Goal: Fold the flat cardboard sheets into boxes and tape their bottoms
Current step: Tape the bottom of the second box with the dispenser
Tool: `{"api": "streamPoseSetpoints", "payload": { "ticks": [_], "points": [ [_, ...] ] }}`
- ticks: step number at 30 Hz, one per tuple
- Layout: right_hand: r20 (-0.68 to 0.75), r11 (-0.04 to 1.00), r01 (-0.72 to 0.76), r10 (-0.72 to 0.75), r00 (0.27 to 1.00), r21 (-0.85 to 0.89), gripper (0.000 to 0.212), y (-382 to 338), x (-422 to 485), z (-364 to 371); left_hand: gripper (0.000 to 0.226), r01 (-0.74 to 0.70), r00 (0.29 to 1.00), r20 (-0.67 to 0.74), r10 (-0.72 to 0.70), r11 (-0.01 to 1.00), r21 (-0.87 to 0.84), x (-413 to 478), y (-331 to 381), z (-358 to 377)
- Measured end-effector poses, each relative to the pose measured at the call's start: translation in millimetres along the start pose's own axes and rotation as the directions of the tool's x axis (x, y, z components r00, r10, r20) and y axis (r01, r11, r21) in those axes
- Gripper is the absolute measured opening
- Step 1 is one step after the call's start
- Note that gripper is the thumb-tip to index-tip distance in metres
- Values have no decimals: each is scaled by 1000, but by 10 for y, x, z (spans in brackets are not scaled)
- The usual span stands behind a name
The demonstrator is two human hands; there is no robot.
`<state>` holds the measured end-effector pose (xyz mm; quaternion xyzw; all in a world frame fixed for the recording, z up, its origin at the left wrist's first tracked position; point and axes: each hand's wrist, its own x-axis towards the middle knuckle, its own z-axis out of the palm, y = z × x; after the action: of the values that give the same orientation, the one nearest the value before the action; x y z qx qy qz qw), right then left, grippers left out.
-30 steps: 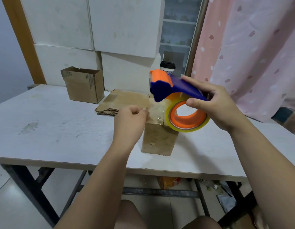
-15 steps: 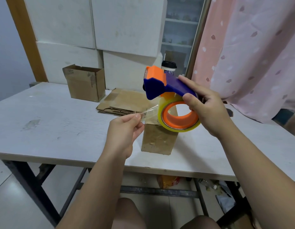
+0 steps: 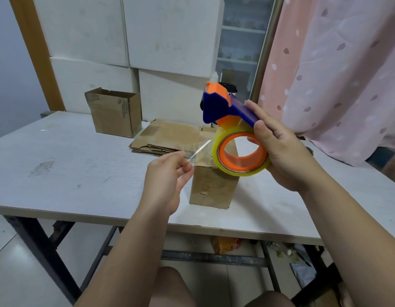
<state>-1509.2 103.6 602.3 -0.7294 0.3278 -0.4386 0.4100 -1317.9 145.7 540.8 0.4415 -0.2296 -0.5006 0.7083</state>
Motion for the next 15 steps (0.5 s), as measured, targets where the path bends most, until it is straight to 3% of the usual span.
{"api": "streamPoseSetpoints", "payload": {
  "ticks": [6, 11, 15],
  "points": [
    [111, 987, -102, 88, 990, 123, 54, -38, -18, -80, 12, -35, 998, -38, 41, 988, 148, -1, -70, 1],
    [67, 971, -137, 127, 990, 196, 66, 39, -20, -23, 16, -2, 997, -71, 10, 994, 109, 27, -57, 13],
    [-41, 965, -126, 139, 989, 230, 68, 140, -6, 26, 18, 89, 996, -8, -88, 994, 64, 32, 6, -31]
  ]
}}
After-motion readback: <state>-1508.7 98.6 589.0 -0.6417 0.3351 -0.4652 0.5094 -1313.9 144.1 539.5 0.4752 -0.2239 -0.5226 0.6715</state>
